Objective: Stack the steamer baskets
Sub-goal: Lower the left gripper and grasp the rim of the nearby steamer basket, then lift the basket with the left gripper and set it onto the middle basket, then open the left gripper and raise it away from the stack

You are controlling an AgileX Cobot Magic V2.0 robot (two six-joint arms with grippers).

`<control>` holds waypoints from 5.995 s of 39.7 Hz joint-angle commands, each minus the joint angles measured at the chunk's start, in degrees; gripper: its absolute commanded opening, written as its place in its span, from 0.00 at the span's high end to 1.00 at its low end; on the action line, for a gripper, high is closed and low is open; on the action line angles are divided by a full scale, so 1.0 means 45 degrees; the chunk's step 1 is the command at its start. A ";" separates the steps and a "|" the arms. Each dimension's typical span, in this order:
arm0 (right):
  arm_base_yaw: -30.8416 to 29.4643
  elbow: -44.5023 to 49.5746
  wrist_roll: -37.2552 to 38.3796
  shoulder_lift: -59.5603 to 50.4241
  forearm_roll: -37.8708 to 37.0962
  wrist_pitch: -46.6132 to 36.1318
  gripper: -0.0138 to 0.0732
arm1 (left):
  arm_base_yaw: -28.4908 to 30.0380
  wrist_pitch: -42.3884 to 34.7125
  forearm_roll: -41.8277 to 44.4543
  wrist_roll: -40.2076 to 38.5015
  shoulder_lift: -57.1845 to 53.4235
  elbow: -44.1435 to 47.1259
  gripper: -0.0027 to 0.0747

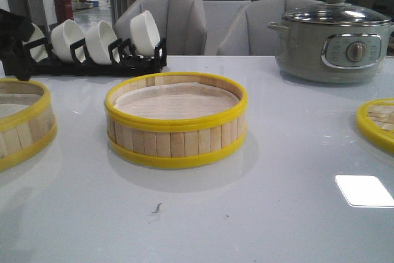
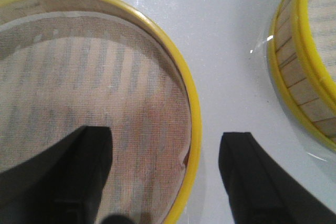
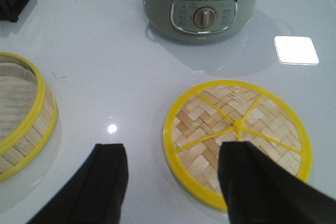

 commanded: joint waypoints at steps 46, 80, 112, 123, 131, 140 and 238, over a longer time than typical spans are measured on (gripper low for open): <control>-0.0052 -0.0478 0.0028 -0.0044 0.0022 -0.1033 0.27 | -0.0641 -0.0759 -0.0108 0.0066 0.3281 -0.2110 0.59; -0.0052 -0.0478 0.0028 -0.0044 0.0022 -0.1046 0.27 | -0.2148 0.2452 -0.0080 0.0066 0.2988 -0.6204 0.85; -0.0052 -0.0478 0.0028 -0.0044 0.0022 -0.1046 0.27 | -0.6588 0.2833 -0.0152 0.0066 0.3499 -0.8329 0.85; -0.0052 -0.0478 0.0028 -0.0044 0.0022 -0.1017 0.27 | -0.7400 0.2894 -0.0321 0.0066 0.4208 -0.9331 0.85; -0.0052 -0.0478 0.0028 -0.0044 0.0022 -0.0932 0.27 | -0.7605 0.3004 -0.0271 0.0066 0.4568 -0.9567 0.85; -0.0052 -0.0478 0.0028 -0.0044 0.0022 -0.0932 0.27 | -0.7605 0.3174 -0.0239 0.0066 0.4864 -0.9567 0.85; -0.0052 -0.0478 0.0028 -0.0044 0.0032 -0.0928 0.27 | -0.6545 0.4542 0.0923 -0.0315 0.4191 -1.2540 0.85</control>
